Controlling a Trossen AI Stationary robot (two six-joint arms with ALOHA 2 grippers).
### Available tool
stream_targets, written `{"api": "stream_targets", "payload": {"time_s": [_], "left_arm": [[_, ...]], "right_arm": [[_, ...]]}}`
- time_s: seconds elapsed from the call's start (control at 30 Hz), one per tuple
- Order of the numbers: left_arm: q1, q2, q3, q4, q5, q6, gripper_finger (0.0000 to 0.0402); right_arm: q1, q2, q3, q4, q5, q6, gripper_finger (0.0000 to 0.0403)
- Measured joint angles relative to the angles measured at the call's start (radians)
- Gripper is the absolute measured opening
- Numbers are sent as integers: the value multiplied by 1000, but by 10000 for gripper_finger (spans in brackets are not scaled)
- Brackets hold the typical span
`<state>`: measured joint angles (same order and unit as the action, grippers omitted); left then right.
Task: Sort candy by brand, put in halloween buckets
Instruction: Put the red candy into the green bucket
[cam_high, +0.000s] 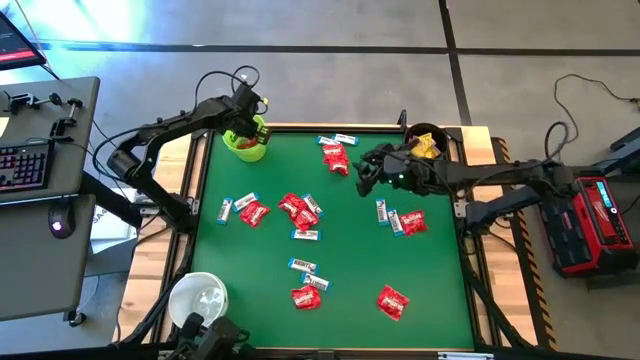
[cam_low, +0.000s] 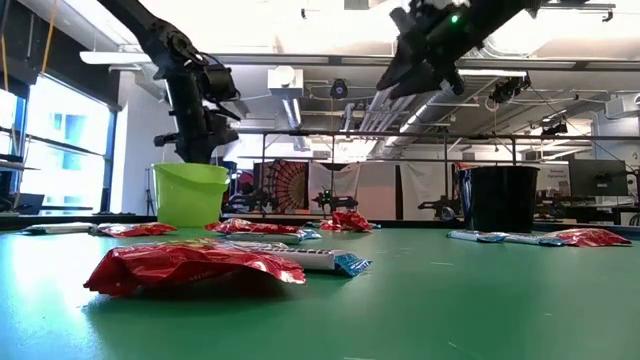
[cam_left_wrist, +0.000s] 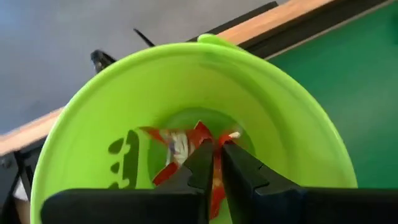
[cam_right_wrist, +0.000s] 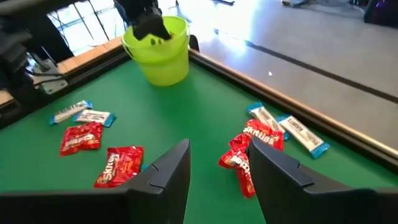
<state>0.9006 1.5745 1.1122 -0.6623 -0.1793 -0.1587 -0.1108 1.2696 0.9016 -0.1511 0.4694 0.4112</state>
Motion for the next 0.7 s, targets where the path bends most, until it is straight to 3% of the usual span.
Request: {"api": "stream_targets", "payload": {"time_s": [0.17, 0.33, 0.5, 0.7], "left_arm": [[-13, 0, 0, -6, 52, 30, 61], [-54, -41, 0, 8, 65, 28, 107], [-123, -139, 0, 108, 63, -13, 143], [-220, -269, 0, 218, 58, -15, 158]], "right_arm": [[-26, 90, 0, 23, -31, 5, 149], [-80, 190, 0, 90, -211, -18, 157], [-146, 267, 0, 184, -363, -115, 196], [-211, 331, 0, 183, -399, -274, 253]]}}
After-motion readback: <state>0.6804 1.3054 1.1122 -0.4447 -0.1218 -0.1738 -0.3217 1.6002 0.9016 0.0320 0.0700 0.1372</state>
